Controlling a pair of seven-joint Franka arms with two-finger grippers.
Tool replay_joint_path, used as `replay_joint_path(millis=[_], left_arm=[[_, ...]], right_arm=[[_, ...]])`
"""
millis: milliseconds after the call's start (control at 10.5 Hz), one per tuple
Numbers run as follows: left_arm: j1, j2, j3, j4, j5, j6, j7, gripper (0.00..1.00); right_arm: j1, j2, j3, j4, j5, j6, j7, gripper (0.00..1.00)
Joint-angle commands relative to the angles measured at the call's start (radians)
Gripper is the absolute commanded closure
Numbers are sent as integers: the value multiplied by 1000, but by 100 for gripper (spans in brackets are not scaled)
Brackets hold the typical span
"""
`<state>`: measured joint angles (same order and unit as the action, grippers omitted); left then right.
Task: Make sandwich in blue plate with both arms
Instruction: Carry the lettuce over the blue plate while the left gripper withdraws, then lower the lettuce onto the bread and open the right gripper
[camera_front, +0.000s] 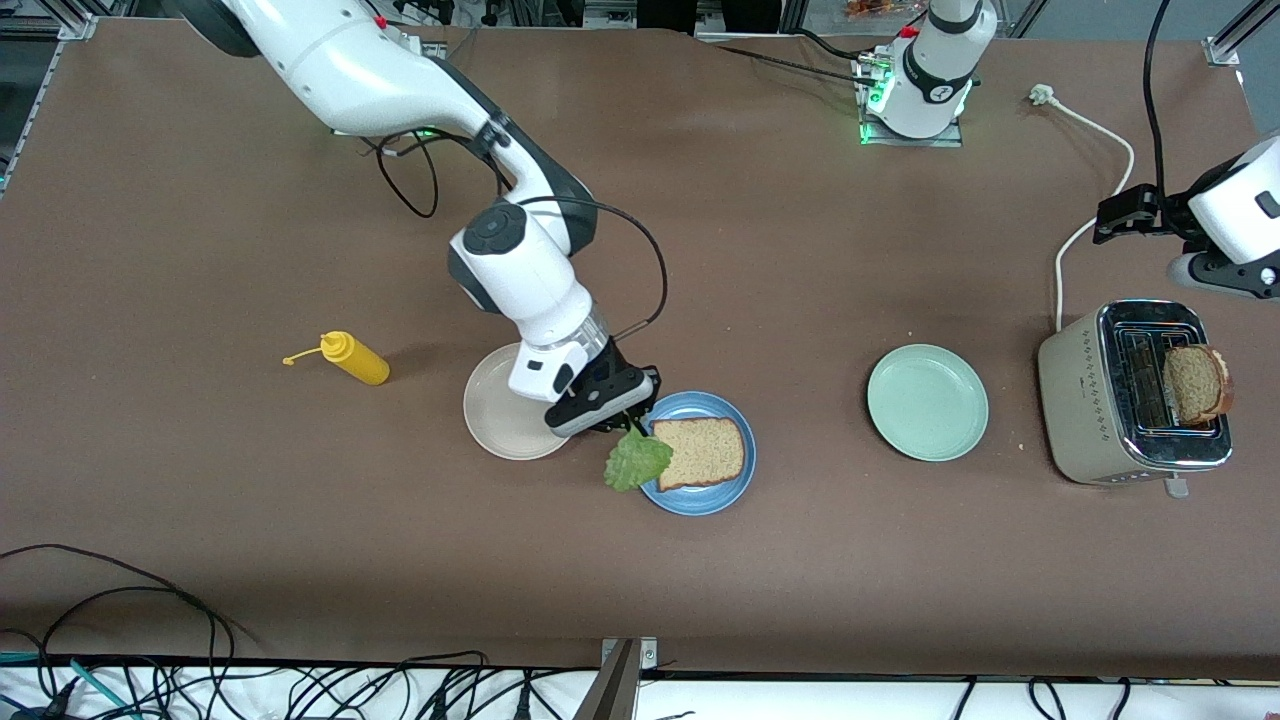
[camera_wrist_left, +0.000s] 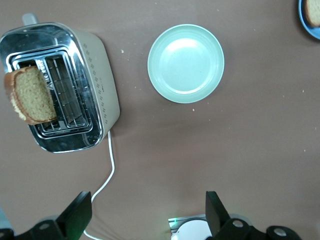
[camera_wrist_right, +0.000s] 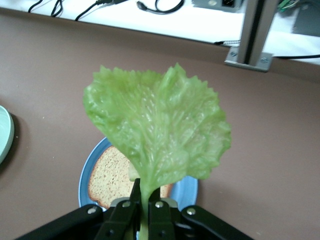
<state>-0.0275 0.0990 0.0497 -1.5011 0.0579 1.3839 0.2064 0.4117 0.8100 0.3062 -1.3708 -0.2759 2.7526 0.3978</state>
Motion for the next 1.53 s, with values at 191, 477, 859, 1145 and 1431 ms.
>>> replay_joint_path(millis=[191, 477, 859, 1145, 1431], left_arm=[[53, -9, -4, 59, 20, -22, -160, 0], [64, -10, -14, 62, 26, -22, -170, 0], [67, -9, -10, 87, 19, -20, -168, 0], [64, -9, -14, 88, 16, -20, -168, 0], [64, -9, -14, 88, 16, -20, -166, 0]], right_arm=[[158, 121, -122, 68, -26, 125, 24, 100], [259, 178, -254, 67, -23, 186, 24, 100], [303, 276, -314, 136, -20, 289, 24, 100], [318, 276, -312, 138, 16, 288, 24, 100], [326, 271, -312, 133, 32, 289, 24, 100]])
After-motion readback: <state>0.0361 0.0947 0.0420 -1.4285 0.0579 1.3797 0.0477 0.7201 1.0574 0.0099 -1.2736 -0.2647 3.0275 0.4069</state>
